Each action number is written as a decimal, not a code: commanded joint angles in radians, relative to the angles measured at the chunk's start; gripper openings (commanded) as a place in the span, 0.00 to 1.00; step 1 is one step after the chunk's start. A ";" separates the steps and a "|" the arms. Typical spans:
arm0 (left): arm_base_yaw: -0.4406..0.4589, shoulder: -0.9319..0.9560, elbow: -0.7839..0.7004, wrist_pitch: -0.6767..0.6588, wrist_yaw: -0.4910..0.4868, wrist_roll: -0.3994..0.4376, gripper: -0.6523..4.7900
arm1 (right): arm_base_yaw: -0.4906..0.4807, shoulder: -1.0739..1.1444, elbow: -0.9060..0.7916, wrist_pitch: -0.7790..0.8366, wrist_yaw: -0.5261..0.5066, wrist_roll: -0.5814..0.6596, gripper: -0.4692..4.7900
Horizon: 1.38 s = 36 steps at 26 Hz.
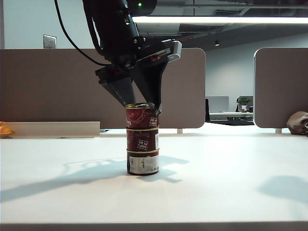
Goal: Pick up the cans one by one and stack them together.
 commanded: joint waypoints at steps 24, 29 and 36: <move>0.006 -0.057 0.238 -0.089 -0.064 0.004 0.11 | 0.001 -0.029 0.002 0.016 0.060 -0.005 0.09; 0.017 -0.152 0.237 -0.041 -0.060 -0.039 0.11 | 0.001 -0.102 0.002 0.020 0.154 -0.005 0.09; 0.013 -0.365 0.210 0.066 -0.071 -0.076 0.11 | 0.001 -0.339 -0.150 0.252 0.215 -0.011 0.09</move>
